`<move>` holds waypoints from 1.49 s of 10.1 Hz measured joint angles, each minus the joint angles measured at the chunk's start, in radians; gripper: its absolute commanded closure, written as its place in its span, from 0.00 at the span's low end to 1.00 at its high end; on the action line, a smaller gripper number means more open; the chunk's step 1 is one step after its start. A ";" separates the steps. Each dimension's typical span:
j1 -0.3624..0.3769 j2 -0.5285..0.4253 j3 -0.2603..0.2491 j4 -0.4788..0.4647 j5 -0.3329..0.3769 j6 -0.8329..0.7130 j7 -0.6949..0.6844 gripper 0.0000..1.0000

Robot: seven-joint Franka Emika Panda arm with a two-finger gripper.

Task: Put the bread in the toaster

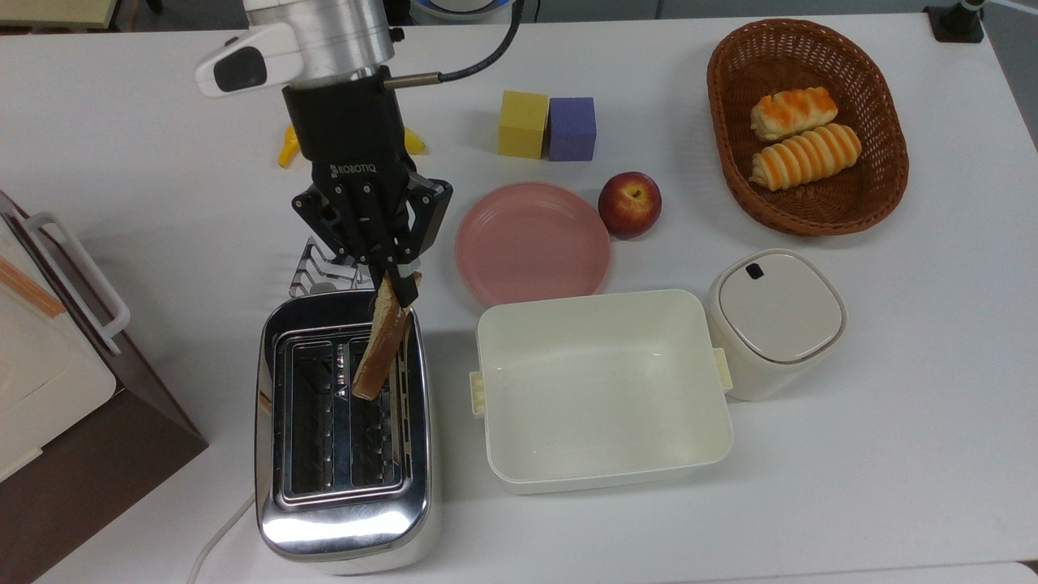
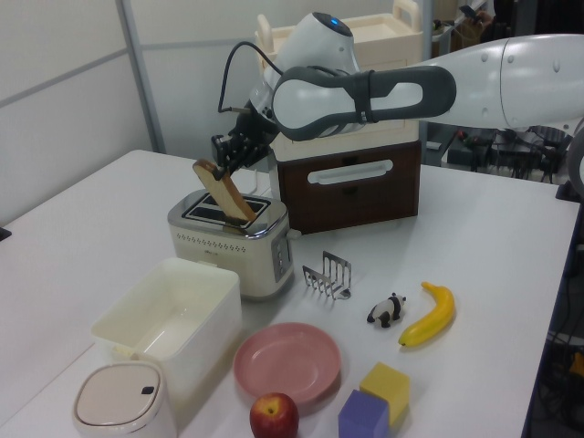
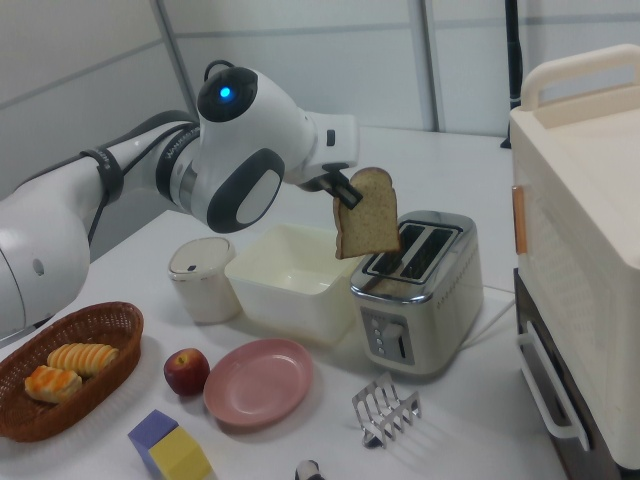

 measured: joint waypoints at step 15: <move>-0.011 0.075 0.028 0.031 0.007 0.102 -0.098 1.00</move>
